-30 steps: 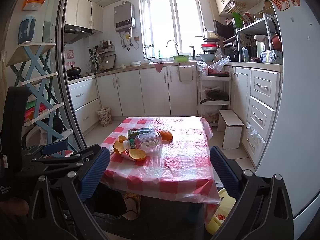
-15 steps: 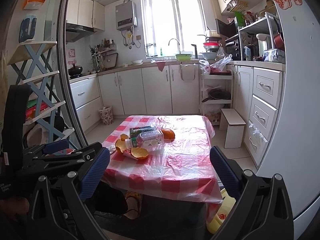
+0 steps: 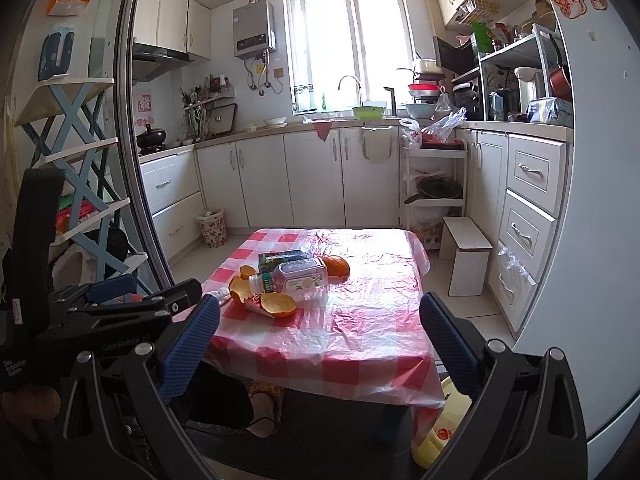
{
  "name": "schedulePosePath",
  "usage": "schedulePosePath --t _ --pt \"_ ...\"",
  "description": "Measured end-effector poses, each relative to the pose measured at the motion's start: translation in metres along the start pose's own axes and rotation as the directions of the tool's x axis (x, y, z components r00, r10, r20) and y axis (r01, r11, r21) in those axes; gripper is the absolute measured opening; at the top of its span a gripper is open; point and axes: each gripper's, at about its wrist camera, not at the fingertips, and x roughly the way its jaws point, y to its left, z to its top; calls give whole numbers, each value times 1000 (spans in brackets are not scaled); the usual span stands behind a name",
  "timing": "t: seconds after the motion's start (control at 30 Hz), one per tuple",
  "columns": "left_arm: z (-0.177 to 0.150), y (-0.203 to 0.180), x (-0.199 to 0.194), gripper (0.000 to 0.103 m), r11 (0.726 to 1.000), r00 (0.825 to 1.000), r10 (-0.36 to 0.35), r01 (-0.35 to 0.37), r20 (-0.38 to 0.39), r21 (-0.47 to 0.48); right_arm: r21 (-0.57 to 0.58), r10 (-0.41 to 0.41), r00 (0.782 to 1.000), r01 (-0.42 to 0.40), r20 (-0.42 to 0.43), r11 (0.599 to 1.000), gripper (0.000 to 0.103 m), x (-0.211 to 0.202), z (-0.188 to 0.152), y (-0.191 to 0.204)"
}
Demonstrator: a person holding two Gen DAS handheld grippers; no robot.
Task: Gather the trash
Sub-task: 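Move both tools toward the table with the peels and red chip bag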
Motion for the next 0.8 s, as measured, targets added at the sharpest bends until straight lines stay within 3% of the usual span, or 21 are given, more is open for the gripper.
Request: schedulePosePath --t 0.37,0.53,0.8 --pt "6 4 86 95 999 994 17 -22 -111 -47 1 40 999 -40 -24 999 96 68 11 -29" --pt "3 26 130 95 989 982 28 -54 -185 -138 -28 59 997 -61 -45 998 96 103 15 -35" --pt "-5 56 170 95 963 972 24 -85 -233 -256 -55 92 993 -96 -70 994 96 141 -3 -42"
